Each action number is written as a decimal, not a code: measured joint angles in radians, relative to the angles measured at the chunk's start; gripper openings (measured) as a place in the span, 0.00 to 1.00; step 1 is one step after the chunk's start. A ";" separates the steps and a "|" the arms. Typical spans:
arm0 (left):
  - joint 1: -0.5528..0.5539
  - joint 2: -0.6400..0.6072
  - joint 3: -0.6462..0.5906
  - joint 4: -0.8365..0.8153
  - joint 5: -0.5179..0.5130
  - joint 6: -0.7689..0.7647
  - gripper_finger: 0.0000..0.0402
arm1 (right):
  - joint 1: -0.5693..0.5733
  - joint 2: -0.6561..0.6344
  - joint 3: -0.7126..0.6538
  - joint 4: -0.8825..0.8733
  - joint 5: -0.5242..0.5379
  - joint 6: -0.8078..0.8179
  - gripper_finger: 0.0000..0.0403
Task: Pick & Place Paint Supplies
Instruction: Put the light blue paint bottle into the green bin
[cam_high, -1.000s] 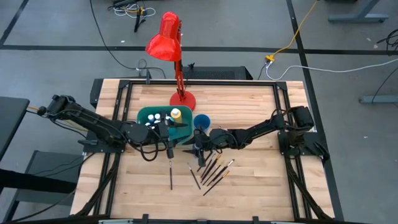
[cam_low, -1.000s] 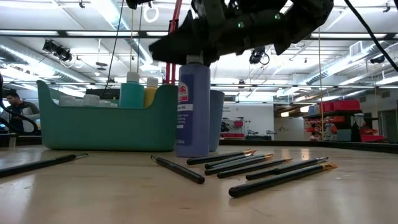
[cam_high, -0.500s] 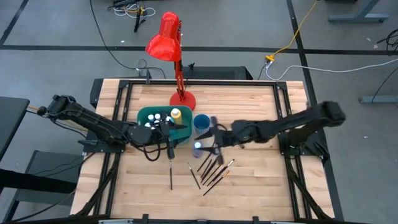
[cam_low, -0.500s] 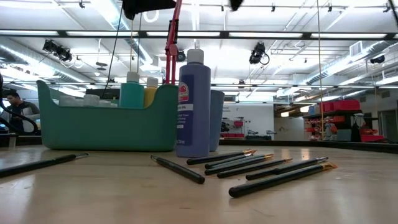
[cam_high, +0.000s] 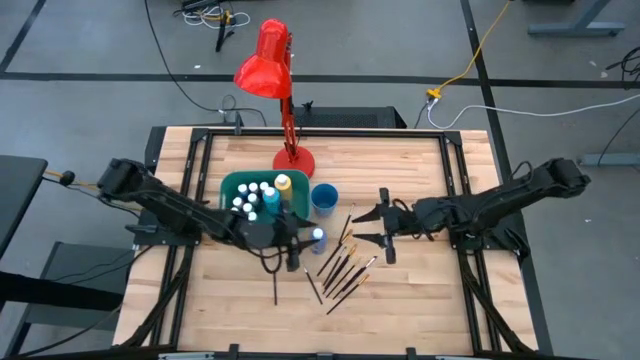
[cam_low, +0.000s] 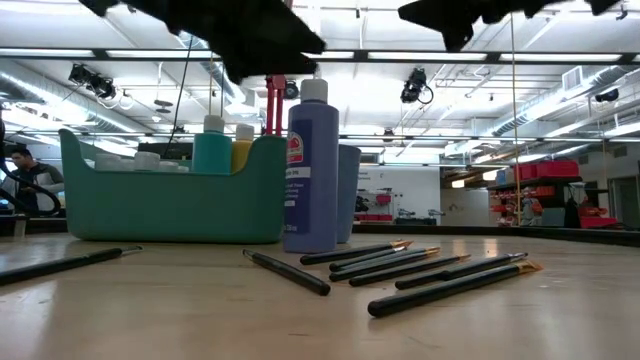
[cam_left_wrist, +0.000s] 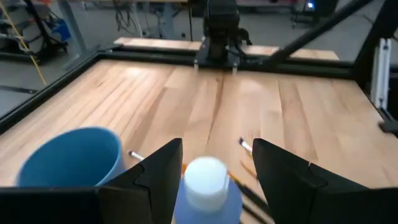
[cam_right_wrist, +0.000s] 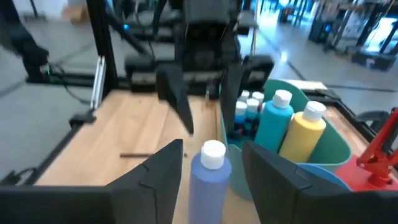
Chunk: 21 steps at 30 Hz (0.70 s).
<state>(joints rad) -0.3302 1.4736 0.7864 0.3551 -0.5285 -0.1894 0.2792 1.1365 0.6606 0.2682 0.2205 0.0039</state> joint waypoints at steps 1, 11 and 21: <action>0.000 0.023 0.002 0.025 -0.008 0.001 0.51 | 0.000 -0.002 -0.029 0.060 -0.001 0.007 0.44; 0.000 0.101 0.000 0.048 -0.086 -0.043 0.51 | -0.001 -0.004 -0.108 0.238 -0.001 0.006 0.44; 0.000 0.101 0.001 0.045 -0.074 -0.145 0.51 | -0.001 -0.004 -0.108 0.264 -0.001 0.008 0.44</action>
<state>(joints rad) -0.3297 1.5745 0.7872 0.4004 -0.6027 -0.3345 0.2787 1.1328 0.5529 0.5320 0.2195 0.0116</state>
